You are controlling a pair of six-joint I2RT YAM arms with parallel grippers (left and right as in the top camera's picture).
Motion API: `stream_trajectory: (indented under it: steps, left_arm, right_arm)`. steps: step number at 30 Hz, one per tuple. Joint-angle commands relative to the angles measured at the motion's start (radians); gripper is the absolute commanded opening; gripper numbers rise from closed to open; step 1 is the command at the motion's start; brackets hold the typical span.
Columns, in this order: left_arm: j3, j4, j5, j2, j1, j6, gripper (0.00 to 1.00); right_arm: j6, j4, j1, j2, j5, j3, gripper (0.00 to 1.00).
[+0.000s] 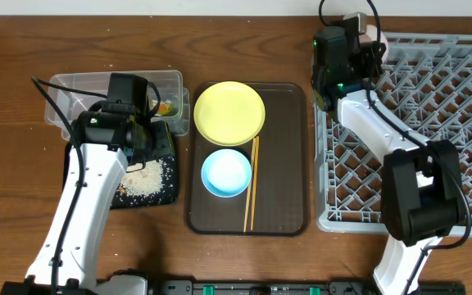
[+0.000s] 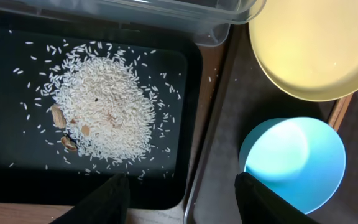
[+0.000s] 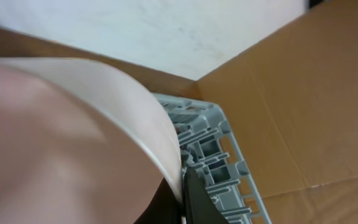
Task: Sort waste into correct bins and load items into the dishwasher rack
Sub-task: 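Lower the pink-white bowl into the rack and open the right gripper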
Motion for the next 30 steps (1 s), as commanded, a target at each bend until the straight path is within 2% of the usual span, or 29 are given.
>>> stream_trajectory:
  steps: [1,7,18,30]
  left_arm:
    - [-0.005,-0.005,-0.011,0.003,0.000,0.005,0.57]
    - [-0.005,-0.005,-0.011,0.003,0.000,0.005,0.58]
    - [-0.005,-0.005,-0.011,0.003,0.000,0.005,0.58]
    - [-0.005,-0.005,-0.012,0.003,0.000,0.005,0.58]
  right_arm:
    - [-0.012,0.011,-0.023,0.016,0.067,-0.005,0.01]
    - [0.010,-0.031,-0.021,0.017,0.034,-0.005,0.01]
    - [0.203,-0.232,0.006,0.017,-0.103,-0.005,0.01]
    - [0.270,-0.349,0.088,0.017,-0.158,-0.005,0.01]
